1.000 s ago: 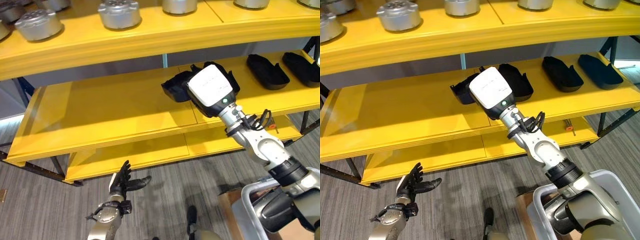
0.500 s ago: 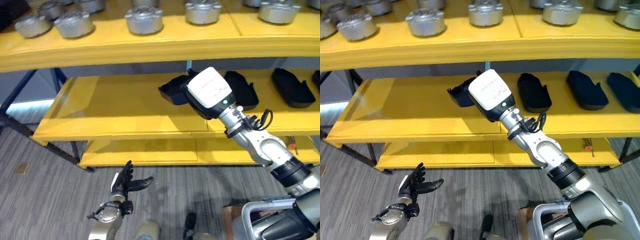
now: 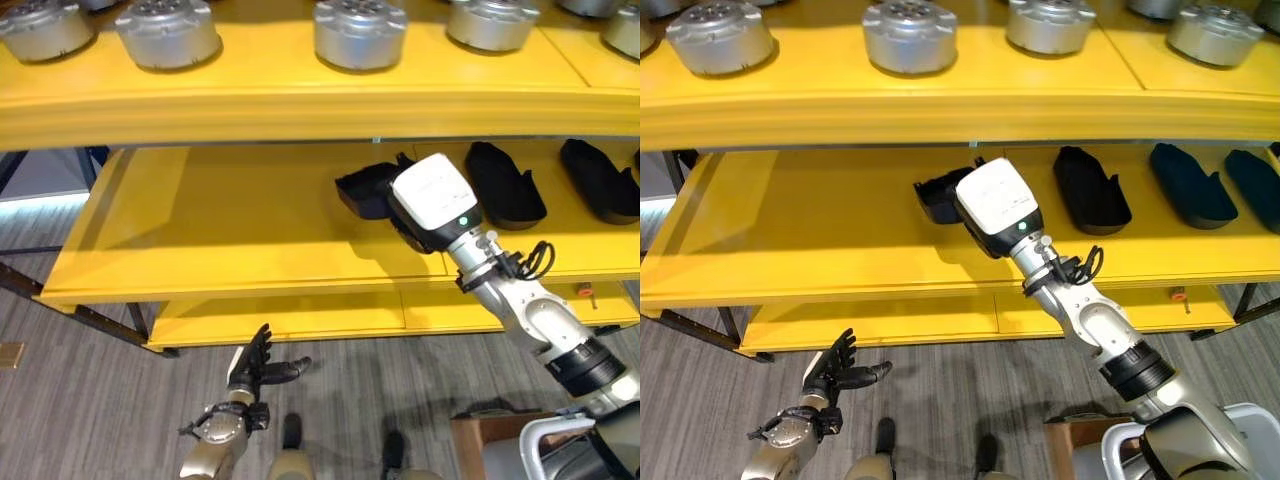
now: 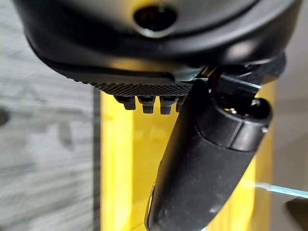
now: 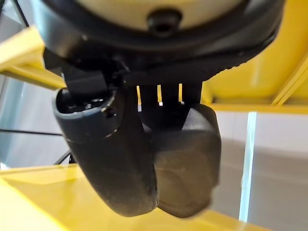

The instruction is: Move parts from the plastic box to the shelf.

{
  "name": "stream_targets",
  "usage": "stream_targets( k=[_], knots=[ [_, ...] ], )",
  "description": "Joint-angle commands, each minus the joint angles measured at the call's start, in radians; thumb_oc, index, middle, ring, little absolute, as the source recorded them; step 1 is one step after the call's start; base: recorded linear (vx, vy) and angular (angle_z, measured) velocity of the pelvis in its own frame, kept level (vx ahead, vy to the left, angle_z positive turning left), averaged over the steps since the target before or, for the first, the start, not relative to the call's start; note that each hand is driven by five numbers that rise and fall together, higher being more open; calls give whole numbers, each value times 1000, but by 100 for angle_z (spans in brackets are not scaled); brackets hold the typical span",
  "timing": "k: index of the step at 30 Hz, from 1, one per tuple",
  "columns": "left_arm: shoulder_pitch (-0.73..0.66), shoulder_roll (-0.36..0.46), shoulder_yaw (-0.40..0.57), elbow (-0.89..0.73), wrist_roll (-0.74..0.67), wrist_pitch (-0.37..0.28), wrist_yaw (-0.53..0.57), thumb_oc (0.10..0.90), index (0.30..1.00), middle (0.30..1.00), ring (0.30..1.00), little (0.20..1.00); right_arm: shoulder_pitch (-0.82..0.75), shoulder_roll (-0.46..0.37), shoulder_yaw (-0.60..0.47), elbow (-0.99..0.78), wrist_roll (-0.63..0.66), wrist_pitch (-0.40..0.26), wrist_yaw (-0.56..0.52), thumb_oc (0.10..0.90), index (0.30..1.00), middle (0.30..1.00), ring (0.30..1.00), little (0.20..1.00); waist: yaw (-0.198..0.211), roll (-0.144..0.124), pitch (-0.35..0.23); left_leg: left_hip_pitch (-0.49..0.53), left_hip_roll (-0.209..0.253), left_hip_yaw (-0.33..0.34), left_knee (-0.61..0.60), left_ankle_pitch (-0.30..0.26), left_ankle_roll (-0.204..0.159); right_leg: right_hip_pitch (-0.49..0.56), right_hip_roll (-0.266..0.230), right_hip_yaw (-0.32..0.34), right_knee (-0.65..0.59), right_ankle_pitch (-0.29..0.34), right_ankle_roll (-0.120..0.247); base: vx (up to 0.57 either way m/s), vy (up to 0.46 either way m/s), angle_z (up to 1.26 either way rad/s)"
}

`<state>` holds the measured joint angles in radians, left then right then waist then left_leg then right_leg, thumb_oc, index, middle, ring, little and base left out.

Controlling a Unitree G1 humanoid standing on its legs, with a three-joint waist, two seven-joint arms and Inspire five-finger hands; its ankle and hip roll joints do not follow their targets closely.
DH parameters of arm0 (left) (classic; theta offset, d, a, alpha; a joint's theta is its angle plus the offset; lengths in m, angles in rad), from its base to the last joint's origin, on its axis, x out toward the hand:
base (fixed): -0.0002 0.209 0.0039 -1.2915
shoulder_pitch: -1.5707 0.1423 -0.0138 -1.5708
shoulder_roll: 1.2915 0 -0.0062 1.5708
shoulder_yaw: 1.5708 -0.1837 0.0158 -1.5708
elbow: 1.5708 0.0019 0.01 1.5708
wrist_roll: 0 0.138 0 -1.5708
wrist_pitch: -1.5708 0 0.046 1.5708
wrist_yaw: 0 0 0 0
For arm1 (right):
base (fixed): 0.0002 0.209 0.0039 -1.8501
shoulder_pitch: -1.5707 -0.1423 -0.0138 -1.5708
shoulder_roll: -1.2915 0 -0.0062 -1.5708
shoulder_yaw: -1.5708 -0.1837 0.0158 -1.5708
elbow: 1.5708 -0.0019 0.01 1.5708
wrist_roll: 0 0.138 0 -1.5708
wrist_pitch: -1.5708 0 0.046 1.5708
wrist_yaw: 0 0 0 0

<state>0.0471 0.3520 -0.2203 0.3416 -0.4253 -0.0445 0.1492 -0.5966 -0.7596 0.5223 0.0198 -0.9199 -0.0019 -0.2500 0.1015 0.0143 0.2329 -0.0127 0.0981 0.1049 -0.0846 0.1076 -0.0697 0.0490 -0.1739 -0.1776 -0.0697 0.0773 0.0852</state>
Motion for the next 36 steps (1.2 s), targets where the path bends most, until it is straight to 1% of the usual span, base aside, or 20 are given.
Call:
stream_targets(
  k=[1,3,6,7,9,11,12,14,16,19,21,22,23,24,26,27,29,30,31,36],
  knots=[
    [-14,70,-23,-65,14,-87,13,900,1000,1000,1000,1000,-161,37,-81,-40,-3,35,-83,400,300,300,300,300,29,-72,-149,-30,-2,14,1,-8,21,86,-101,13,61,-29,92,141,245,1],
    [-10,72,-17,-72,18,-87,18,900,1000,1000,1000,1000,-187,59,-60,-22,-26,44,-71,400,300,300,300,300,36,-79,-157,-26,-42,33,4,-38,46,63,-142,25,68,10,117,160,287,-8],
    [-4,74,-8,-76,20,-89,22,900,1000,1000,1000,1000,-212,78,-38,-4,-51,48,-62,400,300,300,300,300,40,-82,-157,-18,-67,46,5,-61,69,23,-167,37,115,59,128,85,166,-13],
    [-4,74,-7,-76,20,-89,22,900,1000,1000,1000,1000,-214,79,-36,-3,-52,49,-62,400,300,300,300,300,42,-82,-158,-19,-68,49,5,-61,70,19,-169,41,118,59,129,59,114,-15],
    [0,80,-3,-83,22,-91,20,900,1000,1000,1000,1000,-234,89,-20,7,-65,51,-53,400,300,300,300,300,38,-73,-145,1,-86,52,-1,-73,90,-28,-175,53,217,124,129,64,167,-15],
    [0,85,-2,-82,24,-89,17,900,1000,1000,1000,1000,-239,91,-19,7,-64,53,-52,400,300,300,300,300,32,-65,-132,6,-85,47,-3,-75,96,-57,-164,63,275,127,122,22,107,-22],
    [-2,90,-1,-80,30,-88,18,900,1000,1000,1000,1000,-261,95,-3,5,-71,54,-53,400,300,300,300,300,28,-56,-118,20,-89,50,-3,-91,100,-105,-171,55,316,151,117,33,76,-26],
    [-2,93,7,-81,26,-92,18,900,1000,1000,1000,1000,-289,92,8,14,-68,53,-51,400,300,300,300,300,24,-52,-106,31,-90,60,-3,-105,93,-142,-185,34,254,167,115,48,15,-20],
    [-3,96,15,-83,16,-98,20,900,1000,1000,1000,1000,-323,102,13,26,-57,53,-54,400,300,300,300,300,27,-49,-87,39,-76,65,-3,-109,80,-182,-210,7,171,211,129,52,-123,-20],
    [-6,97,19,-82,12,-103,26,900,1000,1000,1000,1000,-339,111,23,27,-57,51,-58,400,300,300,300,300,28,-57,-73,54,-57,68,-3,-115,67,-192,-223,-17,105,240,145,59,-106,-33],
    [-3,92,14,-78,19,-97,19,900,1000,1000,1000,1000,-288,109,2,17,-47,45,-55,400,300,300,300,300,21,-75,-74,62,-57,55,-2,-117,53,-151,-217,-18,78,206,146,106,-167,34],
    [1,81,9,-80,25,-93,8,900,1000,1000,1000,1000,-248,114,-18,-2,-23,39,-45,400,300,300,300,300,20,-81,-78,52,-45,40,5,-111,39,-138,-215,-50,83,185,147,77,-267,64],
    [9,75,7,-88,22,-91,2,900,1000,1000,1000,1000,-229,107,-28,-27,-7,28,-44,400,300,300,300,300,21,-77,-71,28,-27,23,36,-110,29,-135,-211,-85,101,157,138,-31,-349,52],
    [3,78,2,-88,21,-92,2,900,1000,1000,1000,1000,-224,111,-29,-25,33,22,-38,400,300,300,300,300,24,-73,-46,-16,-4,9,77,-107,18,-141,-201,-110,115,122,125,-139,-318,50],
    [-14,88,-4,-91,14,-98,4,900,1000,1000,1000,1000,-248,107,-24,-15,60,22,-46,400,300,300,300,300,23,-67,-18,-80,20,-11,119,-98,5,-165,-187,-128,133,97,110,-190,-222,41],
    [-21,93,-8,-92,8,-100,6,900,1000,1000,1000,1000,-263,106,-20,-8,70,24,-50,400,300,300,300,300,26,-63,-6,-104,30,-18,130,-93,-1,-179,-181,-134,142,89,106,-203,-213,14],
    [-53,106,-20,-92,-27,-112,21,900,1000,1000,1000,1000,-323,83,3,41,80,39,-66,400,300,300,300,300,38,-39,44,-192,57,-51,166,-69,-26,-230,-168,-158,187,56,92,-212,-225,10],
    [-59,110,-23,-96,-32,-116,22,900,1000,1000,1000,1000,-344,78,13,60,84,44,-69,400,300,300,300,300,40,-30,55,-212,58,-59,171,-63,-31,-248,-168,-164,202,52,89,-179,-165,52],
    [-63,115,-27,-104,-38,-125,25,900,1000,1000,1000,1000,-379,80,23,126,106,59,-79,400,300,300,300,300,51,-11,79,-250,64,-71,168,-41,-40,-292,-166,-170,233,40,84,-116,-94,61],
    [-66,121,-32,-121,-49,-137,39,900,1000,1000,1000,1000,-425,100,43,252,143,90,-96,400,300,300,300,300,70,6,110,-294,65,-83,160,-21,-43,-340,-169,-176,257,37,81,-40,-43,28]
  ],
)
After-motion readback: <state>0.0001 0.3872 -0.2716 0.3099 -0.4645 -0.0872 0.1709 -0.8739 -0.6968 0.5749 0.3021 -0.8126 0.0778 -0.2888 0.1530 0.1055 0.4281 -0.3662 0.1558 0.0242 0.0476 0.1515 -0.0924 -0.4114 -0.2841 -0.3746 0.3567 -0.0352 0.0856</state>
